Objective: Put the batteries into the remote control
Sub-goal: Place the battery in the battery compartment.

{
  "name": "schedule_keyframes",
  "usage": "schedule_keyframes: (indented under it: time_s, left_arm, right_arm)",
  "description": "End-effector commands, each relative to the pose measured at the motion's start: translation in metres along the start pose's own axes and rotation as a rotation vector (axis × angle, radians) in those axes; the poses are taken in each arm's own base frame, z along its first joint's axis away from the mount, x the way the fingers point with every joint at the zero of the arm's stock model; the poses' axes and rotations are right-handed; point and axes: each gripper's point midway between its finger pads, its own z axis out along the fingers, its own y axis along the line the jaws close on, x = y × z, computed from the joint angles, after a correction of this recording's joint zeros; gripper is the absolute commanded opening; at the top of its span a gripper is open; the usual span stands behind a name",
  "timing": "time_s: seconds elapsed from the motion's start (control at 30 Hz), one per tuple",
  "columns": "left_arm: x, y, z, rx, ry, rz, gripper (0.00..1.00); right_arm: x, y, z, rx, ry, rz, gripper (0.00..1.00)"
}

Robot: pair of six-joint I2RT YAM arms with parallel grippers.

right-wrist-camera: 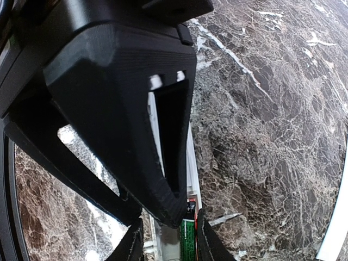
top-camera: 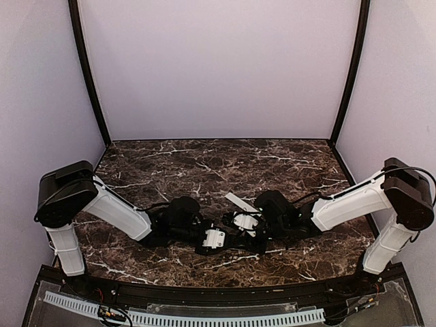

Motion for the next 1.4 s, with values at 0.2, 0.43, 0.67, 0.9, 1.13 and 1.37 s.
schedule_keyframes:
  time_s: [0.2,0.43,0.67,0.9,1.13,1.37]
  left_arm:
    - [-0.005,0.008,-0.003,-0.02,0.01,-0.016,0.27]
    - [-0.004,0.009,-0.002,-0.02,0.014,-0.021,0.27]
    - [-0.004,0.01,-0.002,-0.022,0.021,-0.028,0.28]
    - [-0.006,0.01,-0.006,-0.015,0.029,-0.059,0.36]
    - [-0.008,0.009,-0.013,0.012,0.065,-0.139,0.54]
    - [0.011,0.003,-0.039,0.032,0.242,-0.252,0.74]
  right_arm:
    - [-0.014,0.009,-0.008,-0.022,-0.025,-0.011,0.31]
    - [-0.015,0.012,-0.007,-0.034,-0.026,-0.015,0.31]
    - [-0.021,0.009,-0.008,-0.026,-0.038,-0.013,0.31]
    - [-0.039,0.005,-0.025,-0.031,-0.113,0.026,0.34]
    - [-0.04,-0.007,-0.048,-0.007,-0.136,0.191,0.33]
    - [-0.023,-0.041,-0.087,0.148,-0.089,0.731,0.15]
